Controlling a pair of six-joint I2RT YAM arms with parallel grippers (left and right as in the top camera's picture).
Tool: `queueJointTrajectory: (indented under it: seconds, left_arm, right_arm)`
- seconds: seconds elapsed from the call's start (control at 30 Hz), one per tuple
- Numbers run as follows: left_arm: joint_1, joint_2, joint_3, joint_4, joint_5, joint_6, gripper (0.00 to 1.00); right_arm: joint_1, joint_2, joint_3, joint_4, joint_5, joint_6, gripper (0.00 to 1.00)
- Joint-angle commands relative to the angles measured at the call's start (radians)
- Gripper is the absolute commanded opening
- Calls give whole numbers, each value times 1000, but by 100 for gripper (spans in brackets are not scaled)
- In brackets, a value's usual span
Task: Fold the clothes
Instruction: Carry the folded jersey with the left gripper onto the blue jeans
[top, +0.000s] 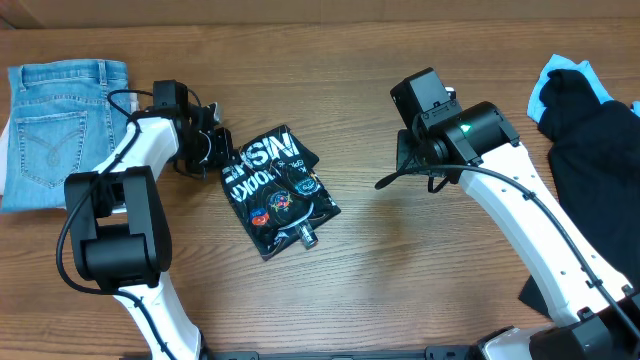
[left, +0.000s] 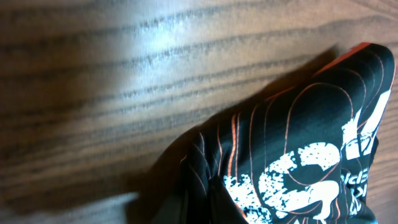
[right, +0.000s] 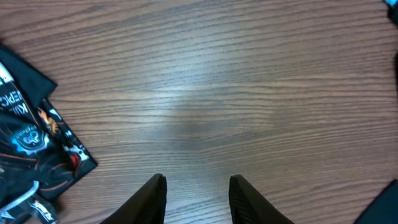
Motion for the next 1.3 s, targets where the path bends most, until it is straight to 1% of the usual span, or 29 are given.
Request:
queueJointTrajectory:
  seconds: [0.0, 0.07, 0.13, 0.23, 0.4, 0.5, 0.7, 0.97, 1.27]
  left_arm:
    - [33, -24, 66, -34, -6, 47, 4]
    - [51, -51, 113, -62, -11, 61, 4]
    - [66, -77, 167, -100, -47, 72, 4]
    - [82, -100, 251, -159, -145, 77, 4]
    - [108, -107, 414, -261, -326, 138, 4]
    - [130, -107, 486, -281, -417, 159, 5]
    - [194, -107, 577, -279, -483, 179, 5]
    - [309, -107, 657, -249, -474, 179, 5]
    - [439, -106, 661, -163, -474, 148, 6]
  right_arm:
    - [-4, -22, 22, 10, 3, 5, 37]
    - [-4, -22, 22, 15, 3, 5, 37]
    - [-4, -22, 22, 16, 3, 5, 37]
    - [-4, -22, 22, 16, 3, 5, 37]
    - [-4, -22, 22, 16, 4, 5, 37]
    - [-4, -22, 22, 16, 7, 5, 37]
    - [-4, -22, 22, 15, 6, 5, 38]
    - [-4, -22, 22, 15, 6, 5, 38]
    - [-4, -22, 22, 15, 2, 5, 38]
